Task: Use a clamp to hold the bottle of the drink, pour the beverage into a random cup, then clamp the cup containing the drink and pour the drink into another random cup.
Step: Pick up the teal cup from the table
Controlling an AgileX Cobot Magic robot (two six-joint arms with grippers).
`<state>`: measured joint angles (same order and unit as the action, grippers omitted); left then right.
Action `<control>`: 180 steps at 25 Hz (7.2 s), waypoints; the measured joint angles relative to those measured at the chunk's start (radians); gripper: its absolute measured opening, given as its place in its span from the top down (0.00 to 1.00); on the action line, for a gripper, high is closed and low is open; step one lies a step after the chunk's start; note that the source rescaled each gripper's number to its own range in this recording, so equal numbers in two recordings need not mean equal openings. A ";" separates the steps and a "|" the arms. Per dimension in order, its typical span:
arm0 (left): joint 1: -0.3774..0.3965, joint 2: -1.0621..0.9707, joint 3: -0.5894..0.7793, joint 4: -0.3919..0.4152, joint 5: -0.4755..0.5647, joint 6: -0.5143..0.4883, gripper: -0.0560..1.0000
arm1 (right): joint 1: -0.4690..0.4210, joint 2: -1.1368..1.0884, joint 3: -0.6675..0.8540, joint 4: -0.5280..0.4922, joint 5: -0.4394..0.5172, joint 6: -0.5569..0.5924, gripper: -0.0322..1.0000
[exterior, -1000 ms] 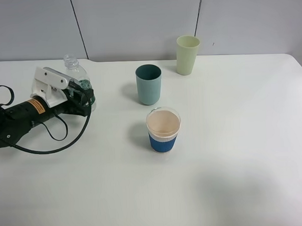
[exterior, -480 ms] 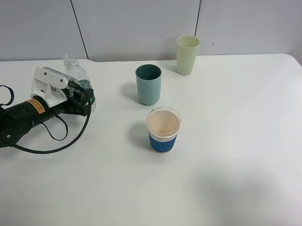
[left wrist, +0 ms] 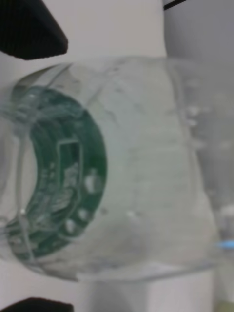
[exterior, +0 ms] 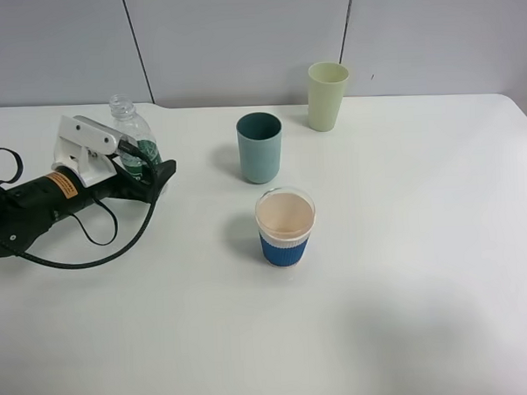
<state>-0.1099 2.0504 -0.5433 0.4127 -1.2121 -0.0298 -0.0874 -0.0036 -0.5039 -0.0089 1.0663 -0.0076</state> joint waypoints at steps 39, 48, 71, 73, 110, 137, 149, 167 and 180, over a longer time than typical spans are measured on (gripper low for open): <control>0.000 -1.349 0.042 -0.369 1.203 -0.034 0.01 | 0.000 0.000 0.000 0.000 0.000 0.000 0.00; 0.000 -1.575 -0.041 -0.379 1.487 -0.034 0.01 | 0.000 0.000 0.000 0.000 0.000 0.000 0.00; 0.000 -1.834 -0.112 -0.320 1.887 -0.042 0.01 | 0.000 0.000 0.000 0.000 0.000 0.000 0.00; 0.000 -1.837 -0.114 -0.286 1.944 -0.044 0.01 | 0.000 0.000 0.000 0.000 0.000 0.000 0.00; 0.095 -2.057 0.038 -0.345 2.258 -0.044 0.01 | 0.000 0.000 0.000 0.000 0.000 0.000 0.00; 0.082 -2.057 0.038 -0.344 2.258 -0.045 0.00 | 0.000 0.000 0.000 0.000 0.000 0.000 0.00; 0.090 -2.057 0.038 -0.344 2.258 -0.045 0.00 | 0.000 0.000 0.000 0.000 0.000 0.000 0.00; 0.237 -2.057 0.038 -0.344 2.258 -0.045 0.00 | 0.000 0.000 0.000 0.000 0.000 0.000 0.00; 0.237 -2.057 0.038 -0.344 2.258 -0.045 0.00 | 0.000 0.000 0.000 0.000 0.000 0.000 0.00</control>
<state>0.1276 -0.0063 -0.5049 0.0689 1.0461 -0.0747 -0.0874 -0.0036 -0.5039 -0.0089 1.0663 -0.0076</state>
